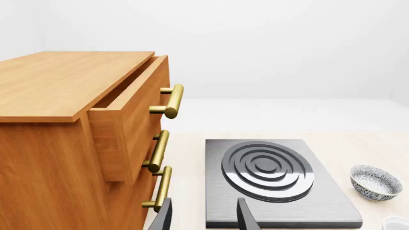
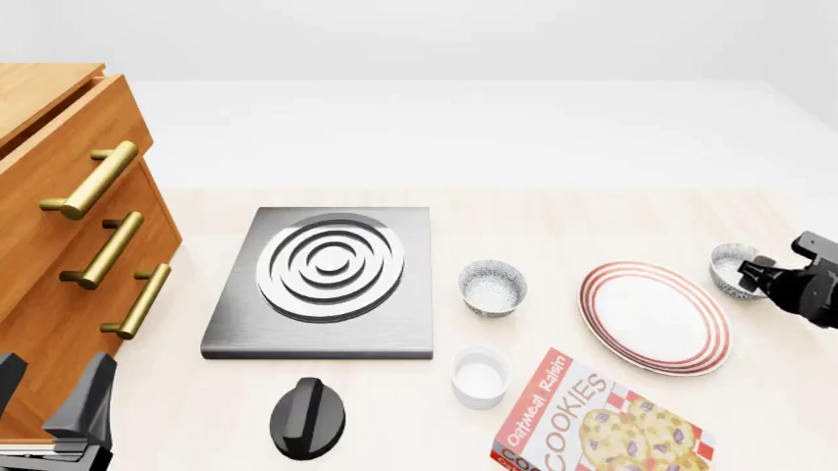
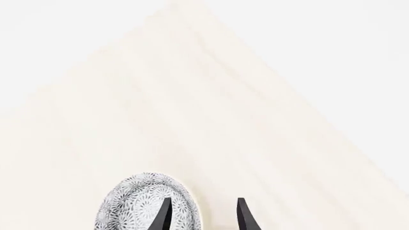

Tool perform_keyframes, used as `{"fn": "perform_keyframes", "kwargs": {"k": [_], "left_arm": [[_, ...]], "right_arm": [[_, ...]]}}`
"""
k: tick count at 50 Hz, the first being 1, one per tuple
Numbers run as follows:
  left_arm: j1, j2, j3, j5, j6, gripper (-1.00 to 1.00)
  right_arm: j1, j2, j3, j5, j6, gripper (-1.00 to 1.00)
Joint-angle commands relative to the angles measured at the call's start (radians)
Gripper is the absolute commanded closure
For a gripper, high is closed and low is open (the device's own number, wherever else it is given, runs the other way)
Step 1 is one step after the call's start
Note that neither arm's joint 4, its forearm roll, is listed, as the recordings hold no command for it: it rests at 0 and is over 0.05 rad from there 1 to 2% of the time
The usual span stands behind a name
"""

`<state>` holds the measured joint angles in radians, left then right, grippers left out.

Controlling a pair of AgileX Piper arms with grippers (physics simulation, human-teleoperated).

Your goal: Pick the akita bowl next to the plate and place it on the plate.

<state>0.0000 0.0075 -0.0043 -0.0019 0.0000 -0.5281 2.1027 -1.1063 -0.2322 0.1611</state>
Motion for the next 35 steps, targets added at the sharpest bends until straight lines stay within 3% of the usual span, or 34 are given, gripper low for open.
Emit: {"fn": "perform_keyframes", "kwargs": {"k": [1, 35], "left_arm": [[0.0, 0.0, 0.0, 0.0, 0.0, -1.0], [0.0, 0.0, 0.0, 0.0, 0.0, -1.0]], "right_arm": [[-0.006, 0.013, -0.002, 0.006, -0.005, 1.0], [-0.01, -0.004, 0.0, 0.022, 0.012, 1.0]]}}
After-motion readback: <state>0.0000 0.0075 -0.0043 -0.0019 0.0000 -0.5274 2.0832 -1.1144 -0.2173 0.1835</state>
